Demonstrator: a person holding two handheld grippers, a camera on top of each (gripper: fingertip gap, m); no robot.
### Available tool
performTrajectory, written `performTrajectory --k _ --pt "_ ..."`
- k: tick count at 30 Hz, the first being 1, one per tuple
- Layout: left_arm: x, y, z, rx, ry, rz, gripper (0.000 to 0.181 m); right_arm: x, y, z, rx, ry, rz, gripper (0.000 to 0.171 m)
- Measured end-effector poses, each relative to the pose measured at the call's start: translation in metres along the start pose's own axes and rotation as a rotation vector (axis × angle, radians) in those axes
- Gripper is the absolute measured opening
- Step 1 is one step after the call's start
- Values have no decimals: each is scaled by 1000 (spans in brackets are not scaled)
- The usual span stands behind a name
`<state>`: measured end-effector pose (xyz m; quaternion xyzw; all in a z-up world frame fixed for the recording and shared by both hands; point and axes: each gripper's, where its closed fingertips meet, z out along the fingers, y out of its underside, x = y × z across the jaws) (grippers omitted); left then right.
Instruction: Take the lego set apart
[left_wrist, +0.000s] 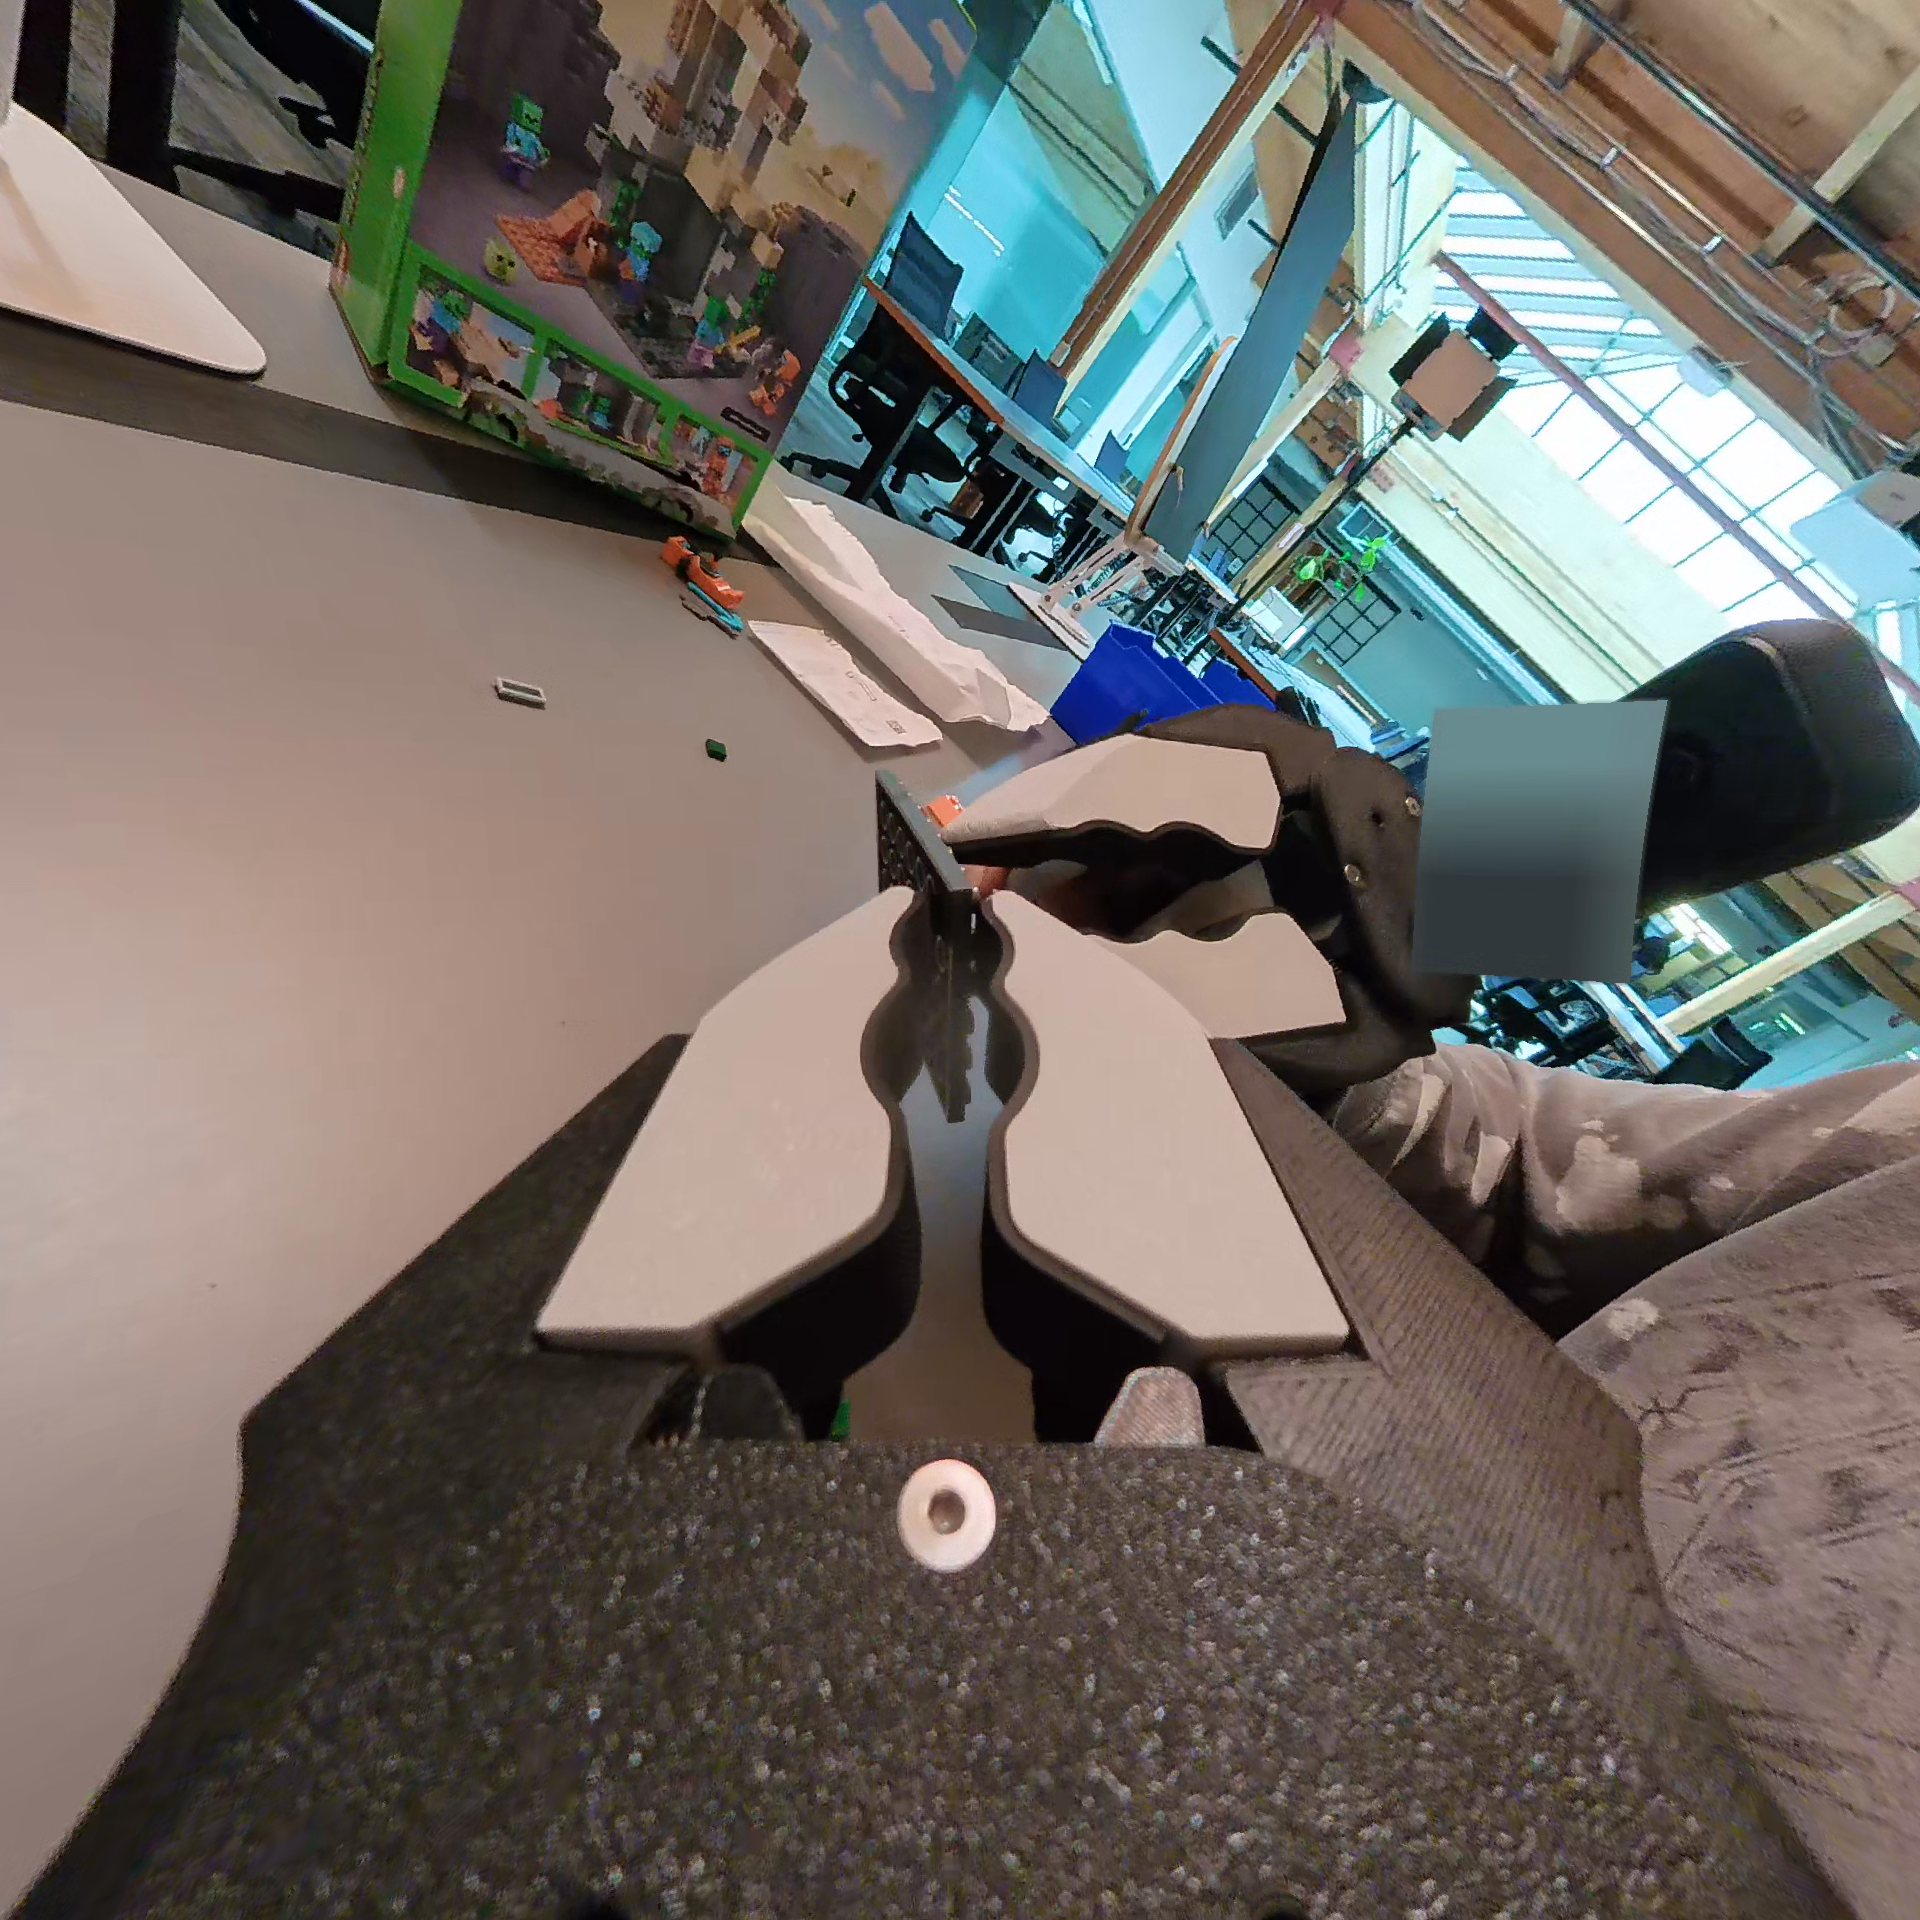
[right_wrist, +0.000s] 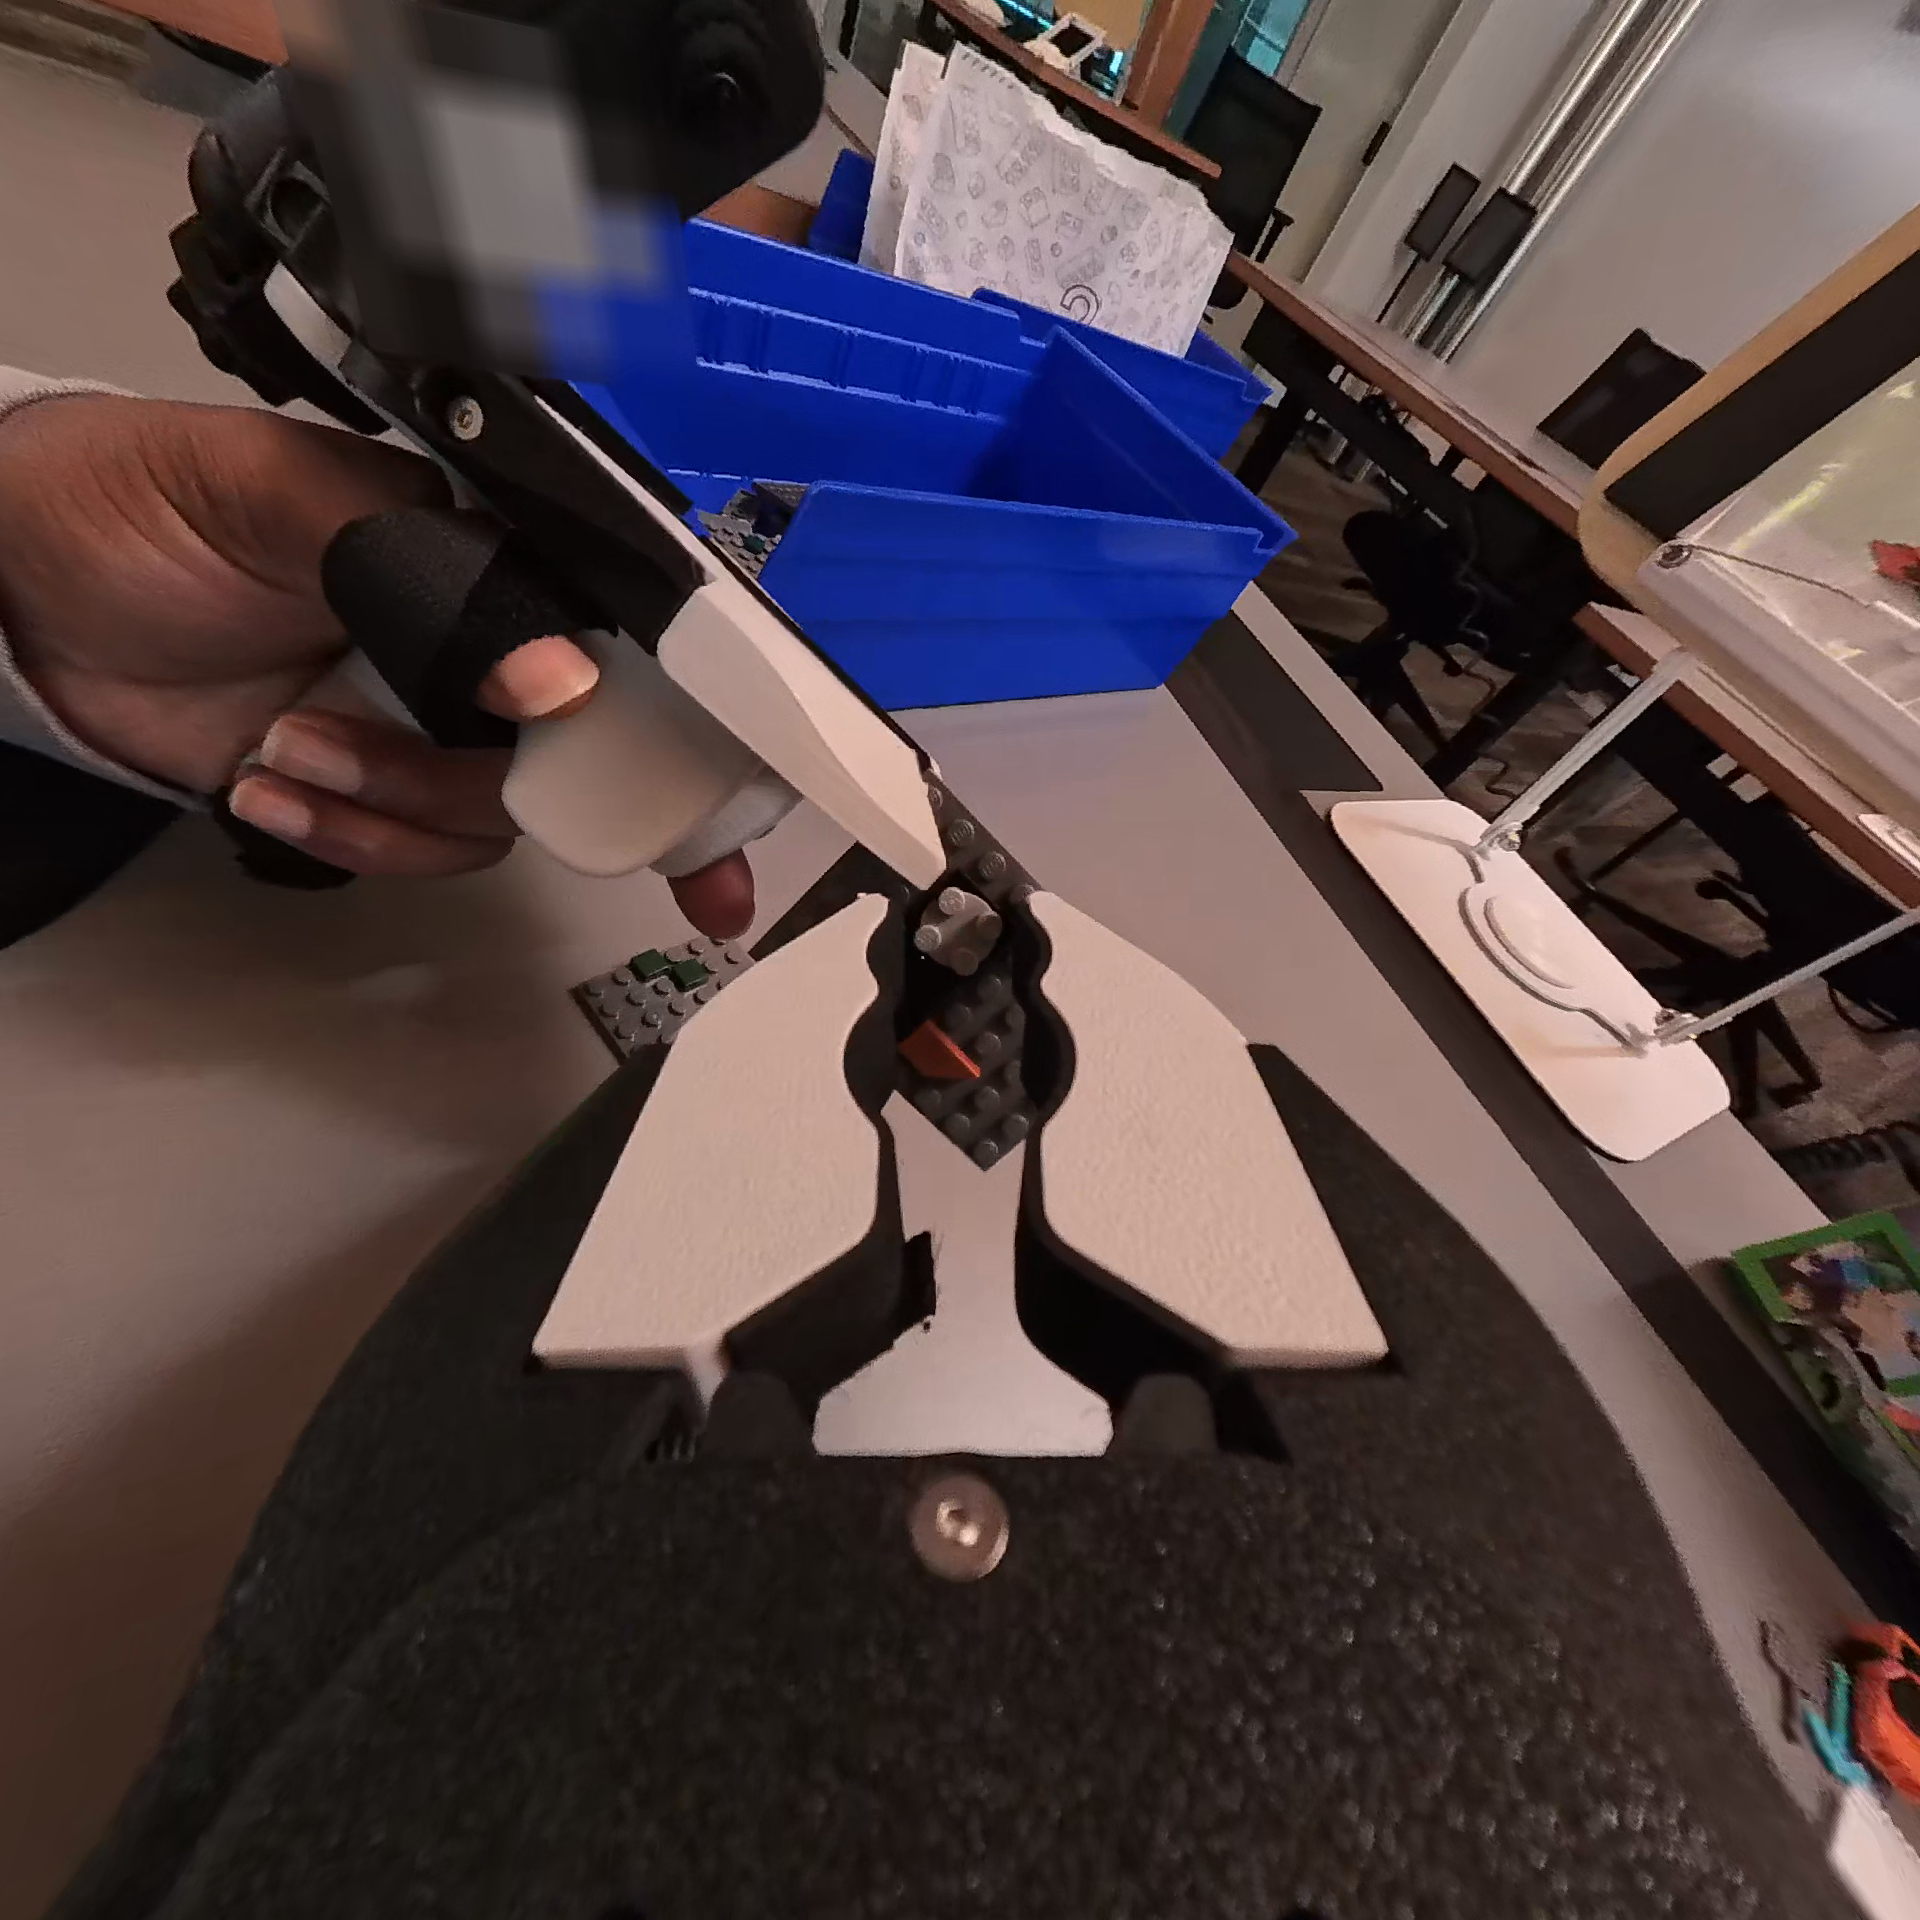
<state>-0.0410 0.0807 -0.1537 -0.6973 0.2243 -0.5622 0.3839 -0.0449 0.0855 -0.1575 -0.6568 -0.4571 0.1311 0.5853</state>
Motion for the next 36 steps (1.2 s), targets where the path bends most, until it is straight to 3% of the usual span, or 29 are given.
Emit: performTrajectory --k 15,23,26,36 --pt "5 -7 -2 36 7 47 6 9 -5 -9 -7 46 -92 0" --pt "4 -15 -8 51 12 31 6 3 -19 -14 68 5 -108 0" --pt "5 -11 -6 36 6 41 6 -1 -14 -9 33 1 -118 9" --pt "5 1 -2 -47 -123 291 7 -3 0 -5 -39 -32 -164 5"
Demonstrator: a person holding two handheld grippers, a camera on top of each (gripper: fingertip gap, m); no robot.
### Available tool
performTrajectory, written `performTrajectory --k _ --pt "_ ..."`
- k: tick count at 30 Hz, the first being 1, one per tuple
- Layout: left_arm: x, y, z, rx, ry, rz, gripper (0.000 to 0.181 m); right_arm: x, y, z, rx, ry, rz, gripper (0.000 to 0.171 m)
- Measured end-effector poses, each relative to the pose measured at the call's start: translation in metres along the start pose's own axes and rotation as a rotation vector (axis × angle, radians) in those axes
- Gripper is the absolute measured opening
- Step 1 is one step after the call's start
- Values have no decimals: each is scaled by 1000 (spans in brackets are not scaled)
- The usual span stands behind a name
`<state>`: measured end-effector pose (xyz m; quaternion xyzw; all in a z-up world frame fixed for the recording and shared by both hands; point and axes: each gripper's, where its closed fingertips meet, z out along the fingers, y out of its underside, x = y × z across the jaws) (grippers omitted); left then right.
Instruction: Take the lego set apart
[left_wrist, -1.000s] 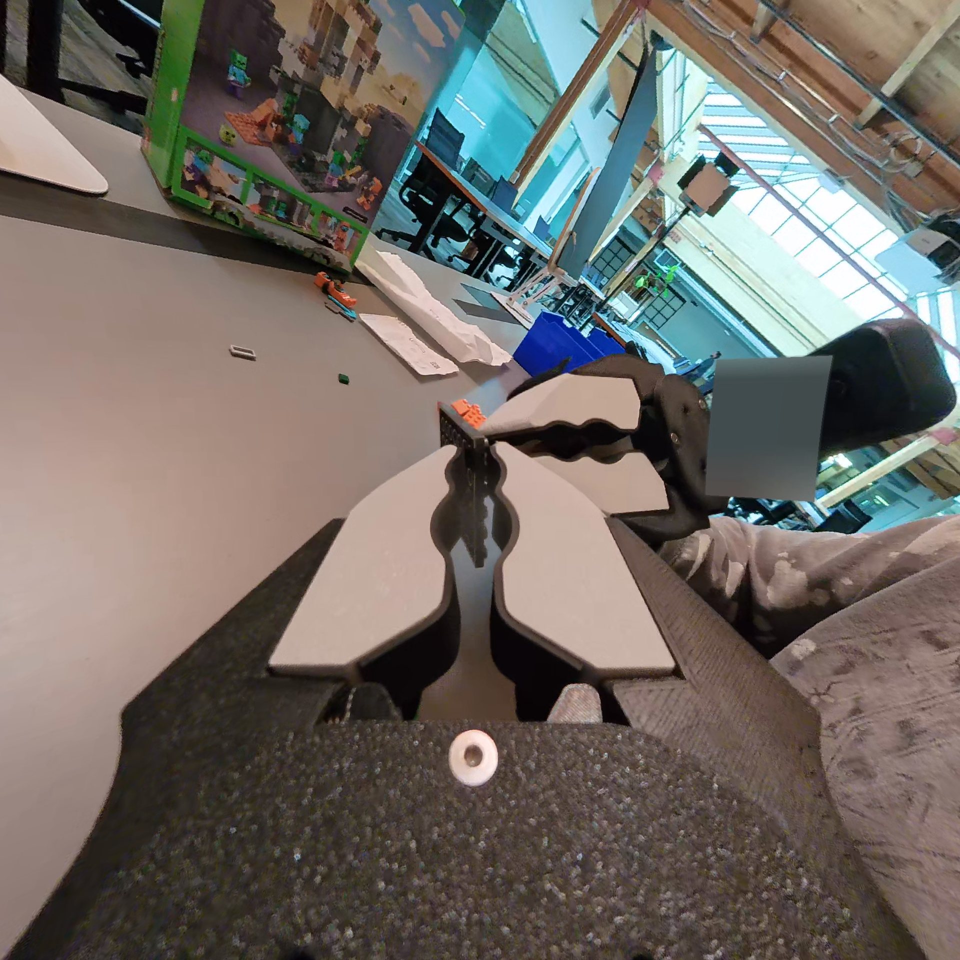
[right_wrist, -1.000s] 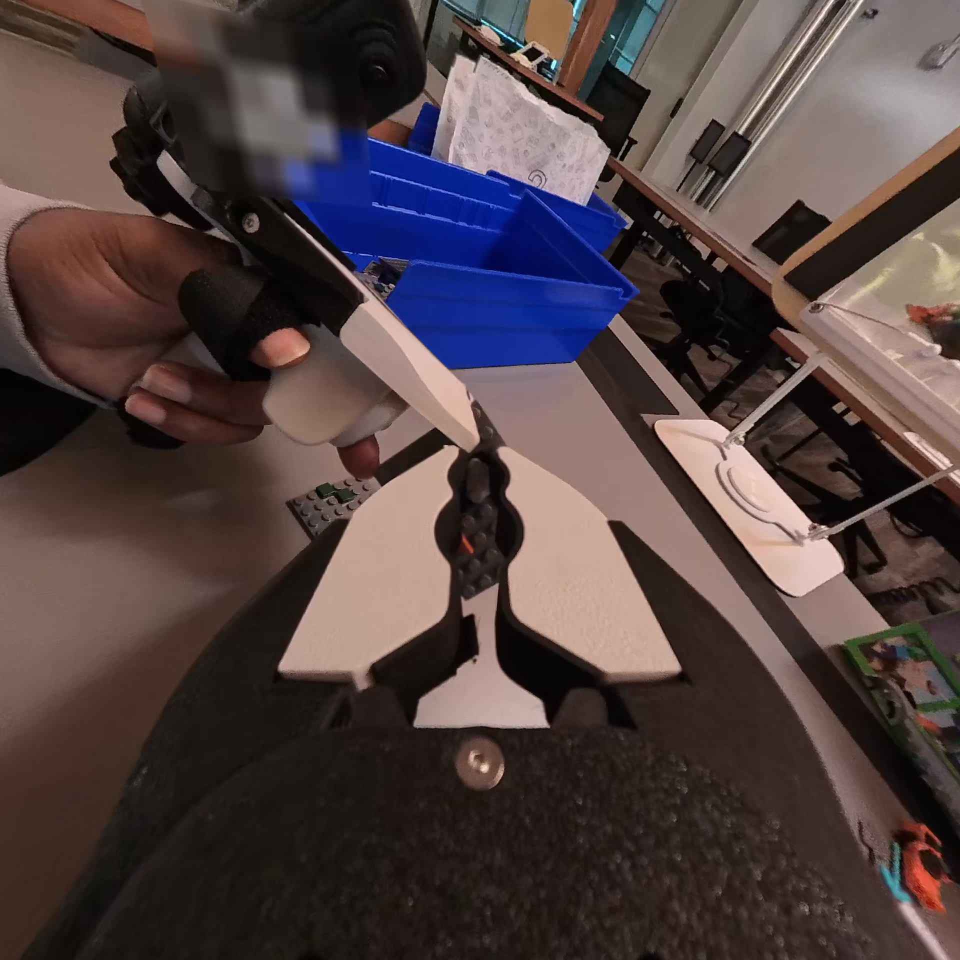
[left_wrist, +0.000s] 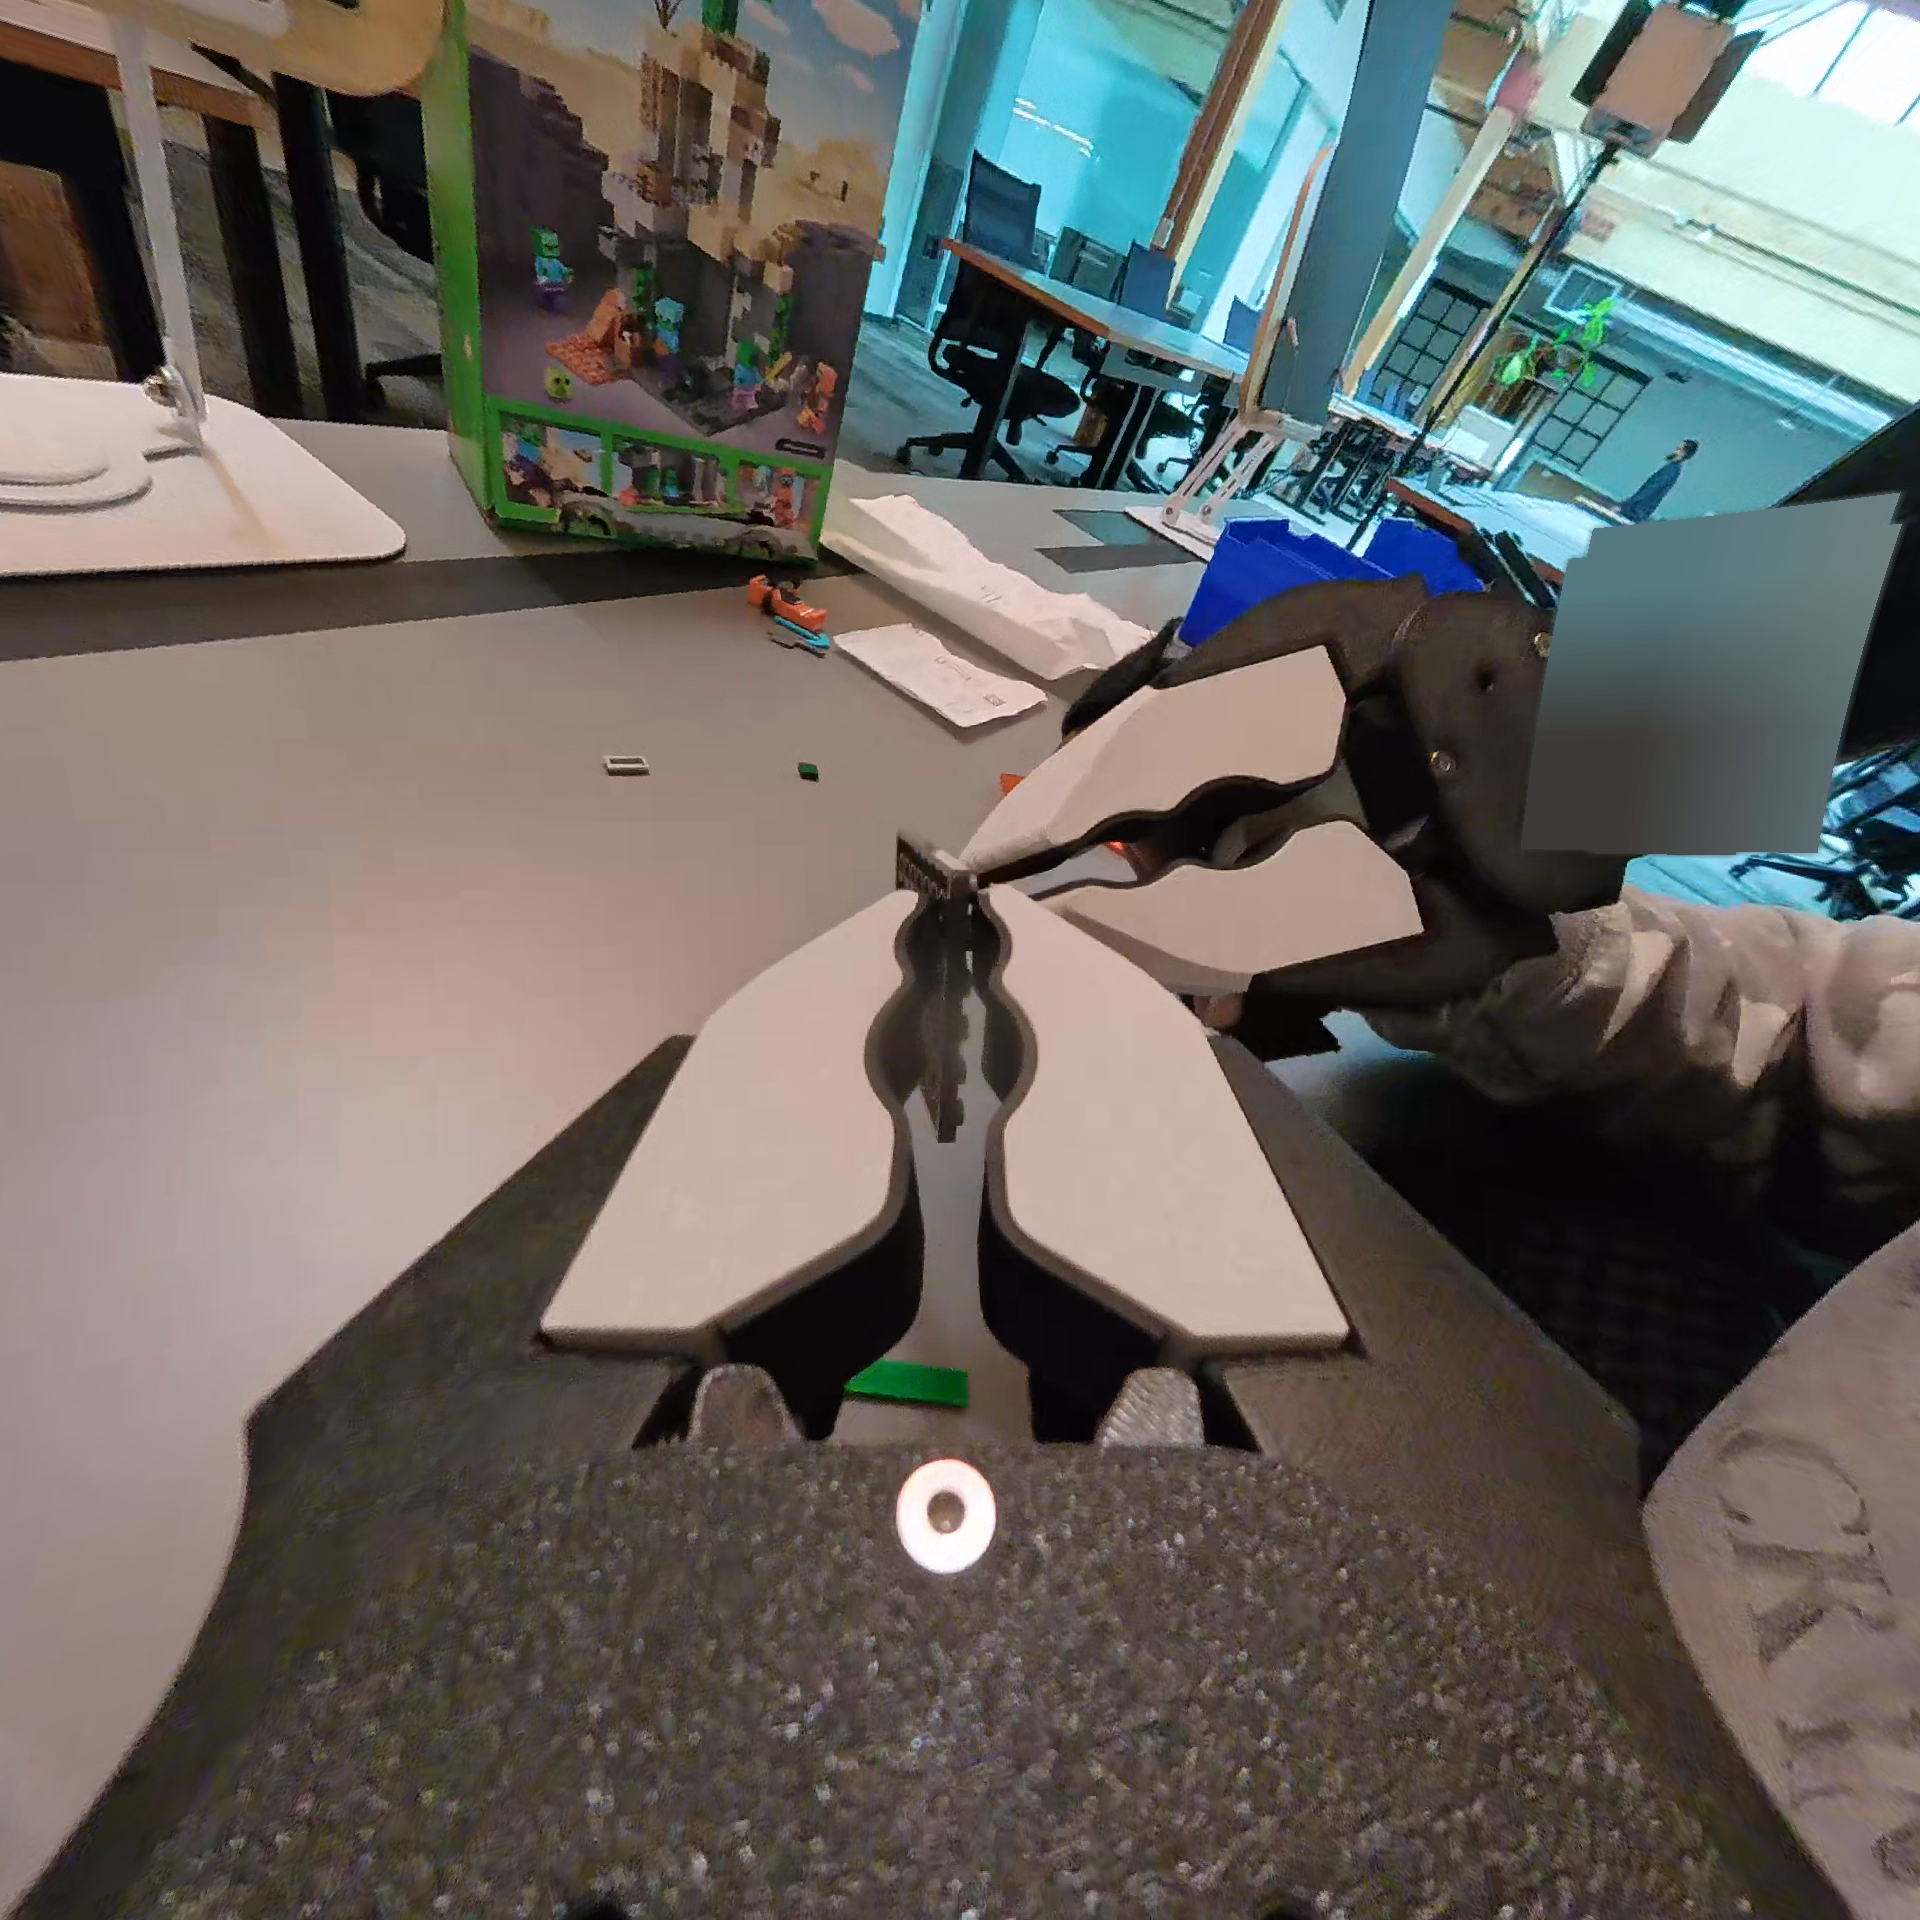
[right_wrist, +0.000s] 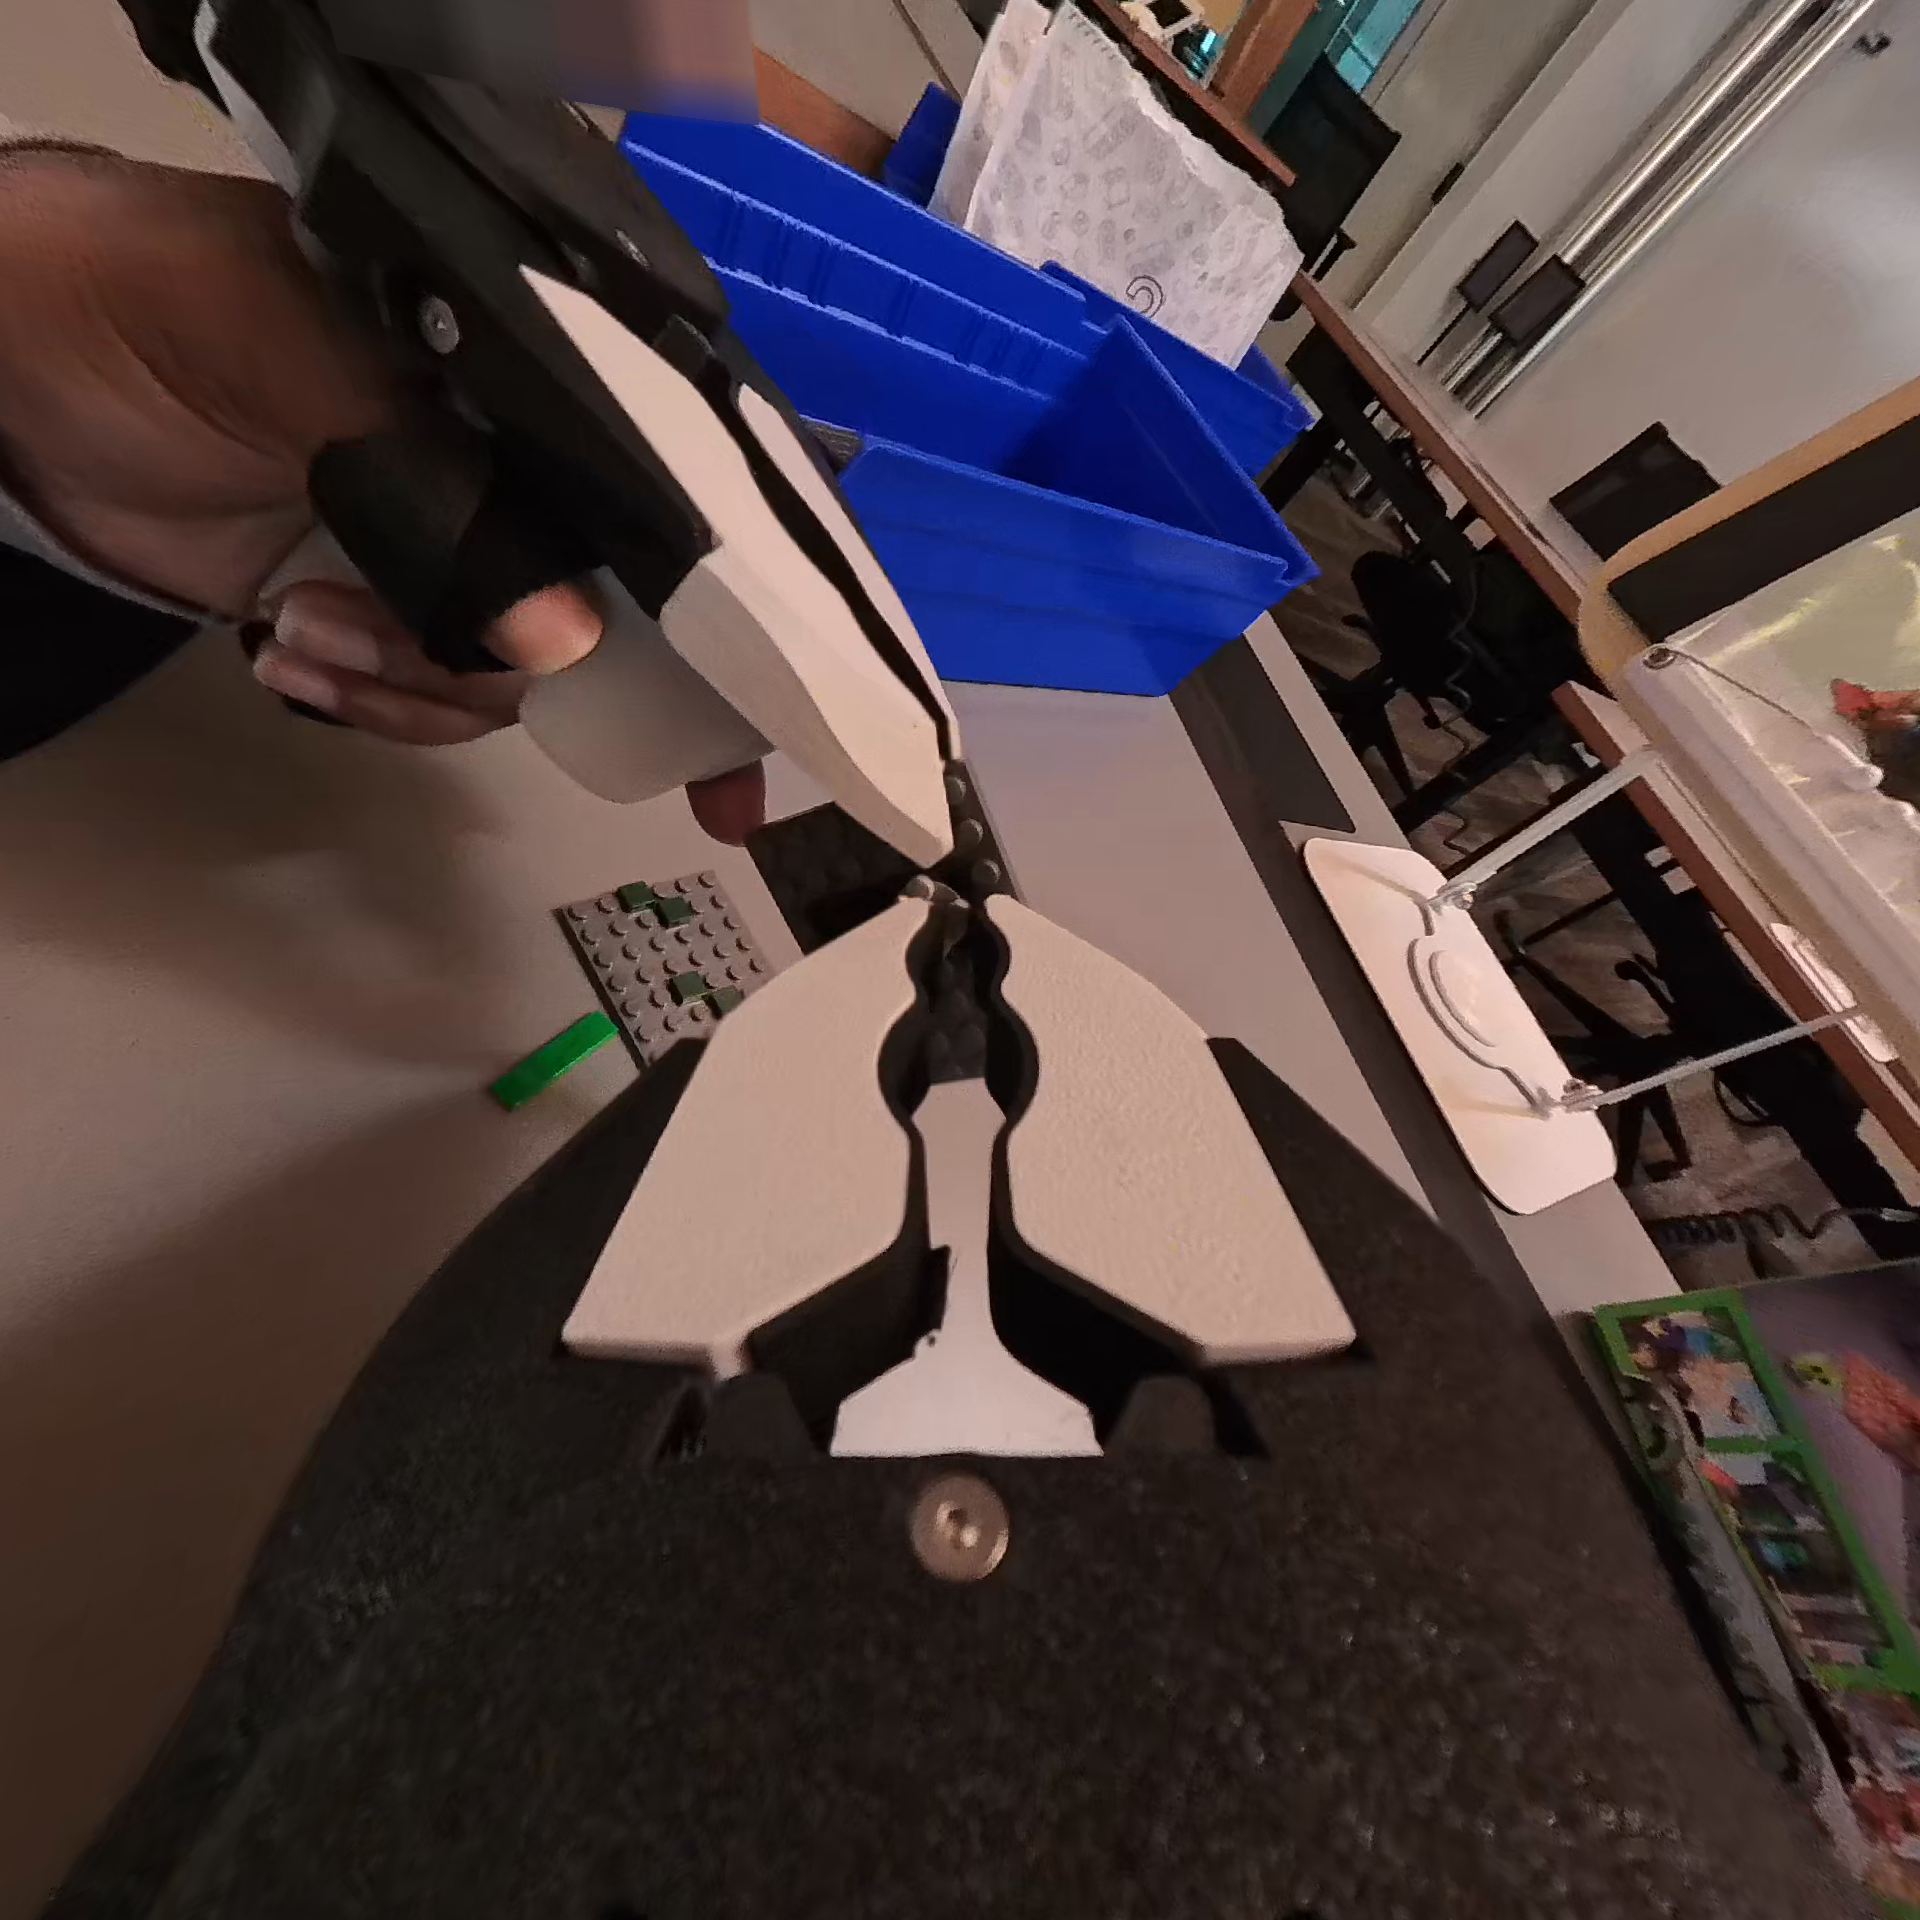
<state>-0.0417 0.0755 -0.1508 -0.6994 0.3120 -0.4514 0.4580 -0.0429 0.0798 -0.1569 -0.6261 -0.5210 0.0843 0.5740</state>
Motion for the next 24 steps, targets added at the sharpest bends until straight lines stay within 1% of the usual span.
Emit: performTrajectory --k 3,8,16,19,21,22,24 --pt "0 2 0 -16 -1 21 7 -2 2 1 2 -6 -10 5" --pt "0 4 0 -33 -4 25 7 -3 4 2 -7 31 -75 4" --pt "-4 8 1 -60 -12 -6 6 -7 7 5 -28 105 -221 3" --pt "-7 9 3 -60 -24 -21 6 -14 7 6 -13 71 -224 0" --pt "-7 4 5 -54 -16 -42 6 -33 6 10 -1 5 -249 0" --pt "-10 3 5 -54 -29 -35 6 -37 6 11 -2 6 -273 0" --pt "-15 2 2 -44 -31 -53 6 -28 3 8 16 38 -238 0"
